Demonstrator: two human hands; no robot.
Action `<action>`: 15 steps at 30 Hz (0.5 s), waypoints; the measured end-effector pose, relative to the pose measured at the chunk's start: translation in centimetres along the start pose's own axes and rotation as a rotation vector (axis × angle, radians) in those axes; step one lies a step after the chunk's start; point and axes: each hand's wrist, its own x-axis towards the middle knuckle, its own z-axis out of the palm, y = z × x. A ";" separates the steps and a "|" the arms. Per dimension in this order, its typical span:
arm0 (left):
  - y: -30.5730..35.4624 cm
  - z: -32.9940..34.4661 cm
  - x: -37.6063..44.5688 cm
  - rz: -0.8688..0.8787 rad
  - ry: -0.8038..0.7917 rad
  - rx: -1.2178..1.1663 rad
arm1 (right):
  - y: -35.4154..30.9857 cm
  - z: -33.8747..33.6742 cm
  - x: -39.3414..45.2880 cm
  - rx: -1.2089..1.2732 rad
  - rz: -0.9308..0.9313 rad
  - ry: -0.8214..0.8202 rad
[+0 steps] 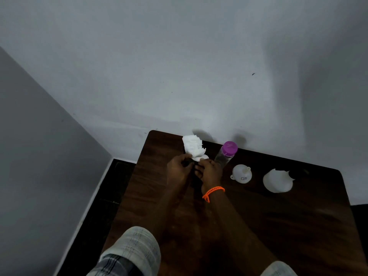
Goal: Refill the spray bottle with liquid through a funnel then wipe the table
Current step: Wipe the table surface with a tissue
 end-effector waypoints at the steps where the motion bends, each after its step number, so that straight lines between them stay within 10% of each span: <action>1: 0.1 0.0 -0.1 -0.005 0.003 0.015 | -0.2 -0.1 -0.3 0.020 -0.001 0.005; 5: 0.3 -0.6 -0.9 -0.062 0.047 -0.010 | -0.6 -0.8 -1.9 0.126 -0.031 0.041; 10: 0.9 1.9 -2.7 -0.678 0.138 -0.316 | 1.4 -3.0 -3.6 0.235 -0.003 0.041; 12: 1.2 2.8 -2.3 -0.951 -0.169 -0.806 | 2.8 -3.9 -4.1 0.218 0.059 0.049; 15: -0.7 1.2 -2.9 -0.802 -0.209 -0.852 | 4.1 -5.5 -4.3 0.116 0.125 0.089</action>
